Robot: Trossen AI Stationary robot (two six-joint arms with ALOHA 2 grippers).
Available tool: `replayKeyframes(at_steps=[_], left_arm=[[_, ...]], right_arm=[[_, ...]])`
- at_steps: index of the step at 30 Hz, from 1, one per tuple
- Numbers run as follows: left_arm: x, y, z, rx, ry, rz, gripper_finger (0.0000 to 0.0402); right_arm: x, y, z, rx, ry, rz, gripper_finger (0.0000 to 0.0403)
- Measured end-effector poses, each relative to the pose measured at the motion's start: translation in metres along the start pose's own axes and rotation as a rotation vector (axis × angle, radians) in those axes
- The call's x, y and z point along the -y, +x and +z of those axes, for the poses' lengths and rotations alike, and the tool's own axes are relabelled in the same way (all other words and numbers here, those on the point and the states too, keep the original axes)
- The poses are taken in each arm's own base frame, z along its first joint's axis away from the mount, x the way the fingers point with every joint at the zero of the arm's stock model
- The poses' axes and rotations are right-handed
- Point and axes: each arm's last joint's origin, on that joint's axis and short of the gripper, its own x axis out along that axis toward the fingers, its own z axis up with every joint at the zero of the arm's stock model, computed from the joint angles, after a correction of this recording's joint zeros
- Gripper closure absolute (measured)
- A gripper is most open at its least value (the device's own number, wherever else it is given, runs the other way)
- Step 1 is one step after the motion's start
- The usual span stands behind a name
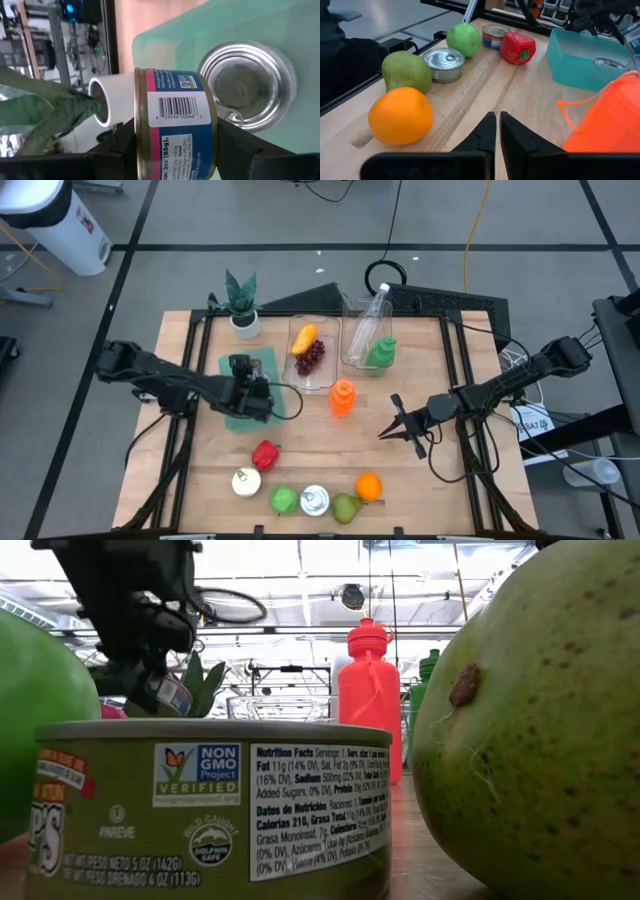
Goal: Pick & Place Food Item
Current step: Stack the right blue and pink tuna can on top of the green tuna can in the blue bin
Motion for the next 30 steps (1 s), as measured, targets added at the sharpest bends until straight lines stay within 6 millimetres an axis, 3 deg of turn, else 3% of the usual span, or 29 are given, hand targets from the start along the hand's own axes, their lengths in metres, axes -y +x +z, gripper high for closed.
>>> replayKeyframes(at_steps=[15,23,30], left_arm=[[0.014,0.030,0.021,-0.050,0.045,-0.054,0.0215],[0.016,0.031,0.022,-0.054,0.008,-0.078,0.0213],[0.024,0.026,0.022,-0.046,0.009,-0.190,0.0132]], right_arm=[[0.000,0.000,0.000,-0.003,0.037,0.000,0.0387],[0.000,0.000,0.000,-0.001,0.039,0.000,0.0387],[0.000,0.000,0.000,-0.001,0.044,0.000,0.0387]])
